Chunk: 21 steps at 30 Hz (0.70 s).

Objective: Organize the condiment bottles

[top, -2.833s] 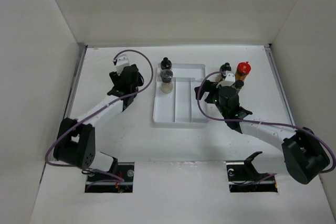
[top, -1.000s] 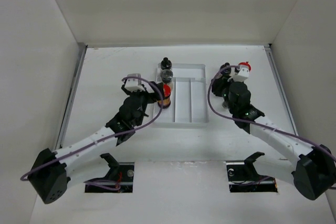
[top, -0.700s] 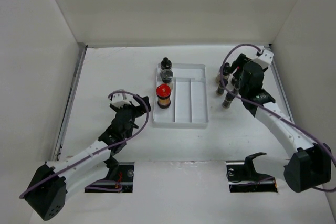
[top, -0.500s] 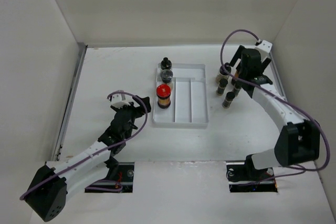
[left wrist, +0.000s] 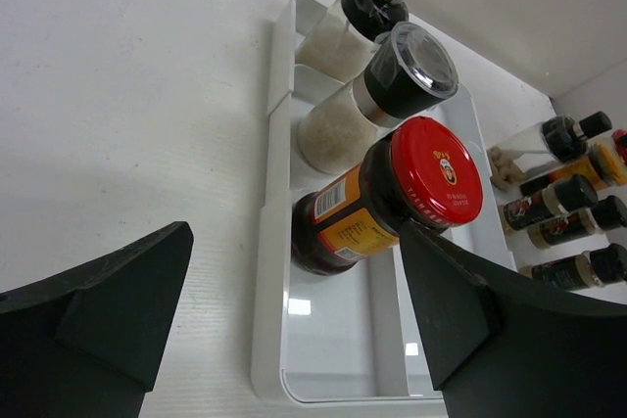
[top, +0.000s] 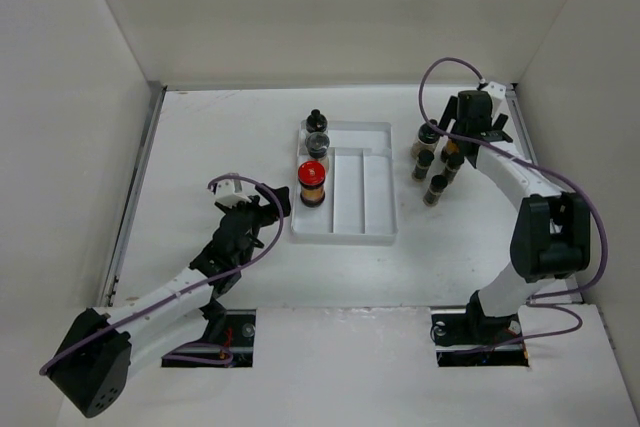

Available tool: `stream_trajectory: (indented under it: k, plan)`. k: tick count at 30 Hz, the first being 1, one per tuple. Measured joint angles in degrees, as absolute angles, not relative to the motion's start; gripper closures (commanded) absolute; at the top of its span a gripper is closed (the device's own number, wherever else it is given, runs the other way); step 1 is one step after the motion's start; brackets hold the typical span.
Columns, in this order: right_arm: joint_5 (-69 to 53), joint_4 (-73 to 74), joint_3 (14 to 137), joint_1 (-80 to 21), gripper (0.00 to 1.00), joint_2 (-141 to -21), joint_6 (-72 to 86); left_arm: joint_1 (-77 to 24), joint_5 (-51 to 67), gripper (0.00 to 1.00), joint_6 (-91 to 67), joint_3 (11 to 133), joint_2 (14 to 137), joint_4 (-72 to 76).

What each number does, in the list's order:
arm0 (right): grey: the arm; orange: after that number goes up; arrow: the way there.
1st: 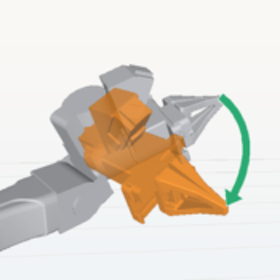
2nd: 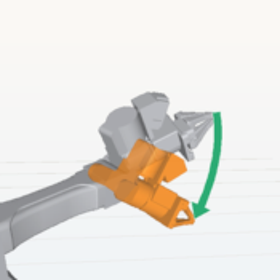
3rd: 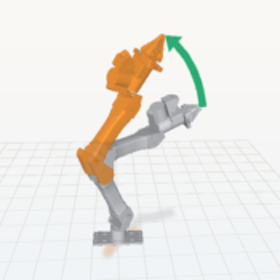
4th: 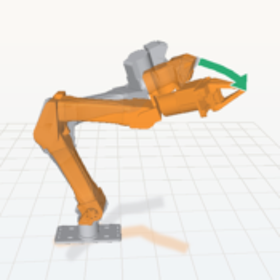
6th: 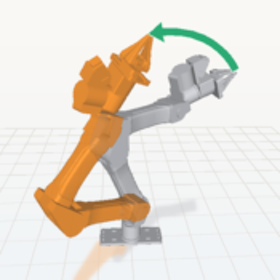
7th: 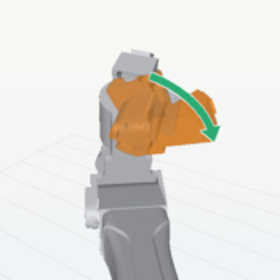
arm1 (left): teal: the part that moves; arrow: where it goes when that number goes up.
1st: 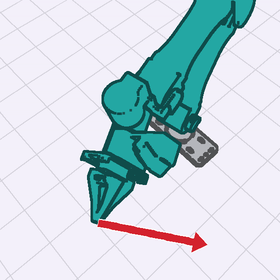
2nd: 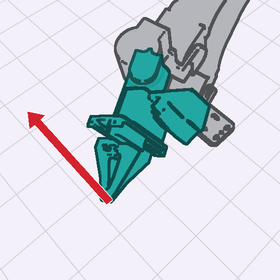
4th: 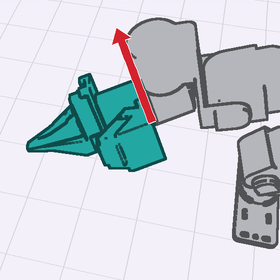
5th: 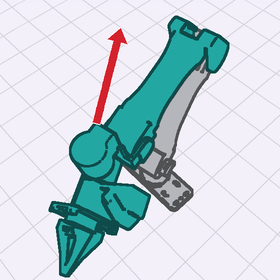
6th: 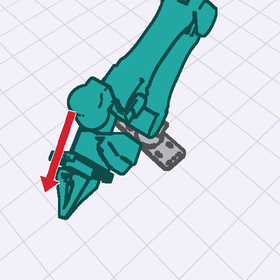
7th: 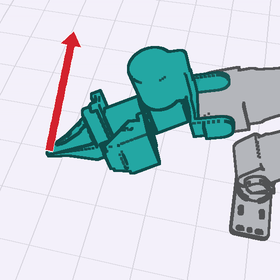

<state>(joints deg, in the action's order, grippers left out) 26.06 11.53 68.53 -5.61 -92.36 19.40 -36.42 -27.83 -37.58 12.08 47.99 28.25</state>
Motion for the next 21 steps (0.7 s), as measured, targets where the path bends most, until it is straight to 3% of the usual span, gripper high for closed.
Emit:
stream_trajectory:
  k: [7, 21]
  plan:
    - [21.7, 9.4, 69.0, -3.8, 0.05, -98.6, 19.4, -36.4, -27.7, 0.13, -37.6, 12.1, 49.2, 29.6]
    - [22.0, 3.6, 68.4, -2.6, 0.42, -100.3, 19.4, -36.4, -27.7, 0.14, -37.6, 11.9, 49.4, 31.2]
